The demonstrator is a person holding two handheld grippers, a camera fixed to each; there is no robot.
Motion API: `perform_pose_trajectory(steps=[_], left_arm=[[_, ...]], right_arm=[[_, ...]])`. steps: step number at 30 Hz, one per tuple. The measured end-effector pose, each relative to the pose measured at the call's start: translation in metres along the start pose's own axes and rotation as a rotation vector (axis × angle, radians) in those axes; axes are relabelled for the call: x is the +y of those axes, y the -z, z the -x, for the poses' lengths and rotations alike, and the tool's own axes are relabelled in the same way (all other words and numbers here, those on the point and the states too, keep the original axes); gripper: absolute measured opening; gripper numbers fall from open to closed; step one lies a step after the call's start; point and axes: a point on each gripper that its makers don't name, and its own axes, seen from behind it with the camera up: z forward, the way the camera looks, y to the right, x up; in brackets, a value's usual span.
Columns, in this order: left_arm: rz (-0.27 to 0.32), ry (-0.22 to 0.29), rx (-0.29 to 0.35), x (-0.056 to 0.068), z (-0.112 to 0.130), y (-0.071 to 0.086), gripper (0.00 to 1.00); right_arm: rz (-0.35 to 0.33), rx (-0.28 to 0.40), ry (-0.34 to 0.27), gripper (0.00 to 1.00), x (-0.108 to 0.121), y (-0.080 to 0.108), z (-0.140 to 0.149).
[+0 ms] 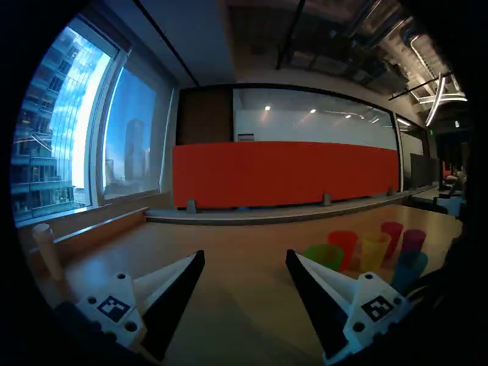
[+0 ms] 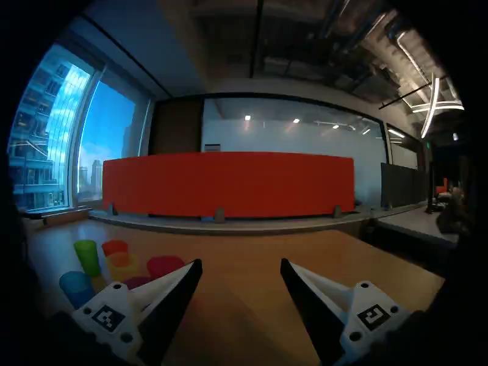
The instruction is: Pour water
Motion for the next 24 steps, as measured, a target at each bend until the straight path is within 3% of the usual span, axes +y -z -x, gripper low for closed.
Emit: perform_pose_trajectory(steps=[8,20,24], left_arm=[[0.025,-0.004,-0.002,0.001,-0.038,-0.005,0.99],[0.03,-0.081,-0.006,-0.006,-0.102,-0.026,0.99],[0.042,-0.08,-0.009,-0.006,-0.125,-0.032,0.99]], right_arm=[[-0.028,-0.01,-0.002,0.99,-0.003,0.0,-0.038],[-0.064,-0.044,-0.013,0.99,-0.006,-0.016,-0.101],[-0.077,-0.033,-0.015,0.99,-0.007,-0.02,-0.125]])
